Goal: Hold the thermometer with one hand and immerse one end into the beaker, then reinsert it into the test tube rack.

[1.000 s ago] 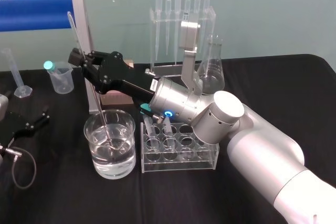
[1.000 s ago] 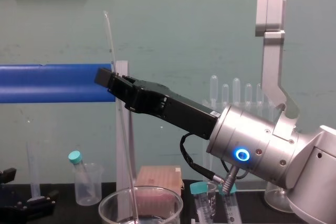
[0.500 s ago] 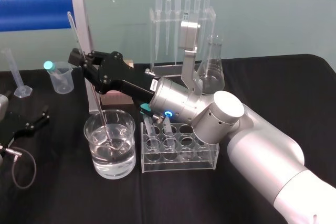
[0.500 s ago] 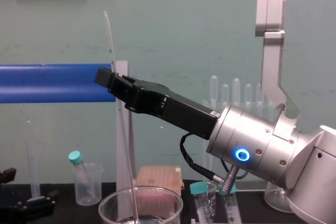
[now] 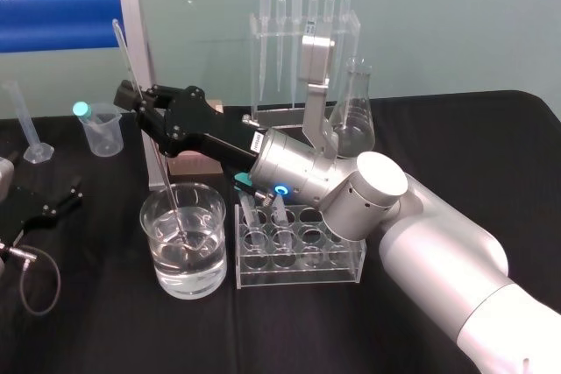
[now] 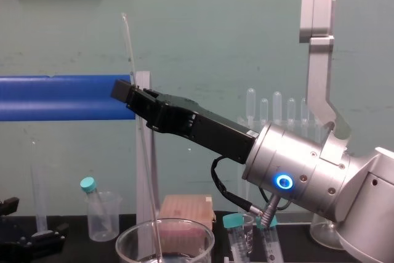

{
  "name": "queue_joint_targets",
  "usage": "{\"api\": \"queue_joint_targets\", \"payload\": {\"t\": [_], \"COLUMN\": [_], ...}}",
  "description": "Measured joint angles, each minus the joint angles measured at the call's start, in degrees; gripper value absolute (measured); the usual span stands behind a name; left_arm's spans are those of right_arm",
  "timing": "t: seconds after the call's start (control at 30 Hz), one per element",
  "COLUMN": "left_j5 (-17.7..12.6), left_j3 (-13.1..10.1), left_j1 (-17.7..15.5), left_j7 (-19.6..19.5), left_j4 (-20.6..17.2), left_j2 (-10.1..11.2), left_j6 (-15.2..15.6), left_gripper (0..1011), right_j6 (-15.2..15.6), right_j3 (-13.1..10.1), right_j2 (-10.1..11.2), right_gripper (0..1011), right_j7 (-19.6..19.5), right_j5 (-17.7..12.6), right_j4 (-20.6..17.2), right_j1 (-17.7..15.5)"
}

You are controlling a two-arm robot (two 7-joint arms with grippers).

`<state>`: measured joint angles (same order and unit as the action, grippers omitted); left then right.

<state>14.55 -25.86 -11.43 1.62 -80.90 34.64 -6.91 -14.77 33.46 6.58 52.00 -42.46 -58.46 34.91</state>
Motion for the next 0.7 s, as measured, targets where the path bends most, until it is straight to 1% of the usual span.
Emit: {"api": "queue_joint_targets", "payload": {"t": [0.7], "left_j5": [0.00], "left_j3": [0.00], "left_j1": [0.00], "left_j7": [0.00], "left_j4": [0.00], "left_j2": [0.00], "left_j6": [0.00], "left_gripper": [1008], "right_j6": [0.00], "right_j3": [0.00], "right_j2": [0.00], "right_gripper": [52], "right_j7": [0.00], "right_j5": [0.00], "right_j4": [0.00], "right_j1": [0.00]}}
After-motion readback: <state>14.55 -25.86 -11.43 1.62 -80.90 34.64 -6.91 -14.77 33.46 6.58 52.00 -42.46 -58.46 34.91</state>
